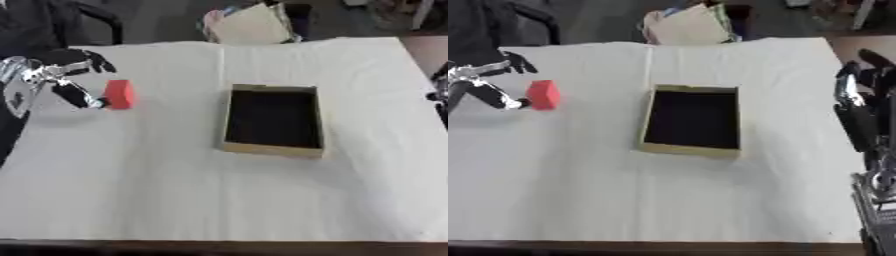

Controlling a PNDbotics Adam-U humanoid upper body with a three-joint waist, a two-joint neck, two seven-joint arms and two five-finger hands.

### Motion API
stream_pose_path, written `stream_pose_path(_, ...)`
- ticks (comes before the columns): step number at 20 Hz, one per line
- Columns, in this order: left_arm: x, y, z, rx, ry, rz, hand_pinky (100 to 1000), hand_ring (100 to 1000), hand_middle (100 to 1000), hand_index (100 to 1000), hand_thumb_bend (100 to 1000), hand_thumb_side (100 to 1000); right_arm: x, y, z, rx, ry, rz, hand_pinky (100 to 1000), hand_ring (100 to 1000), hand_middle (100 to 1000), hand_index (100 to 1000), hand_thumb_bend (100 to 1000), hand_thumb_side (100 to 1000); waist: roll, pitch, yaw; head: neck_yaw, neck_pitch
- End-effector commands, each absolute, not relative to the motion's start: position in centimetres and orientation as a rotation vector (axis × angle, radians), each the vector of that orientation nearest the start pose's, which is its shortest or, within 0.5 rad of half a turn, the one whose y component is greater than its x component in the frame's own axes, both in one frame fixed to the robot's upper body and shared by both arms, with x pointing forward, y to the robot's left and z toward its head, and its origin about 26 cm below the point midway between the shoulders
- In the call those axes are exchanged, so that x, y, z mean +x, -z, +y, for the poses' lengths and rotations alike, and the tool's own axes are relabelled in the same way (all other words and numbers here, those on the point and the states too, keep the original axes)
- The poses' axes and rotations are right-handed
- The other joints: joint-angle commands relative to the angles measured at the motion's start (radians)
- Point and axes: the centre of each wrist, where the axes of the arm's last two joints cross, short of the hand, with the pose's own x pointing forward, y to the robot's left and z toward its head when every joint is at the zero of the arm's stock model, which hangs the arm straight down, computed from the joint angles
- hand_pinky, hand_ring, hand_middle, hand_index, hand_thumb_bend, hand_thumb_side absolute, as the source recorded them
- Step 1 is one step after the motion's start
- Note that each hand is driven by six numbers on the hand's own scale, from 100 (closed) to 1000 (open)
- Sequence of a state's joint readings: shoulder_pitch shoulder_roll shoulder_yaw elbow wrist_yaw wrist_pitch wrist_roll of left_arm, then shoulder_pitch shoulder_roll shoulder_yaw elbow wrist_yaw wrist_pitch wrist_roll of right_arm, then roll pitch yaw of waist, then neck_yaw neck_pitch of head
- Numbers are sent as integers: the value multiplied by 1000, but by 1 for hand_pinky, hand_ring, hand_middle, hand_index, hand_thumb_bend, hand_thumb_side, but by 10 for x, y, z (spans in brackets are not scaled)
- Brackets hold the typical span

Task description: Pick up objects on the table and place them in the box.

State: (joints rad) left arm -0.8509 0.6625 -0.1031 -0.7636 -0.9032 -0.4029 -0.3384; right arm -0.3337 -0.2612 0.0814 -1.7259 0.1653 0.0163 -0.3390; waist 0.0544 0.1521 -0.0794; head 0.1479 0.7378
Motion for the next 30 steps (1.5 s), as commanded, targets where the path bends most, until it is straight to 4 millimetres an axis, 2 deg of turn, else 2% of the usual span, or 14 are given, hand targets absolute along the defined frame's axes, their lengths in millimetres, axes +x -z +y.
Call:
stream_pose_path(1,453,-184,418,1004,1484,-1236,801,823,808,882,387,266,339,-146,-241,-452,-123,-2114,574,734,540,858,100,627,-2,-11,-2,5,-10)
stream_pose_path(18,456,-170,413,1039,1426,-1243,793,805,780,874,355,213,340,-150,-238,-430,-113,-2130,574,735,539,858,100,634,-1,15,-25,16,-30)
stream_pose_path(20,456,-167,412,1030,1435,-1230,776,756,718,847,327,184,340,-150,-238,-429,-111,-2131,574,735,539,858,100,635,-1,16,-27,16,-30)
stream_pose_path(28,455,-170,414,1032,1448,-1196,737,666,596,787,281,100,340,-150,-239,-430,-110,-2133,575,736,539,858,100,638,3,17,-25,13,-29)
stream_pose_path(29,455,-173,415,1048,1443,-1204,717,620,532,757,258,100,340,-150,-239,-430,-109,-2133,575,736,539,858,100,638,3,16,-25,13,-29)
stream_pose_path(30,455,-176,415,1068,1437,-1215,713,609,515,751,253,100,340,-150,-239,-431,-109,-2133,576,737,539,858,100,638,3,16,-25,12,-29)
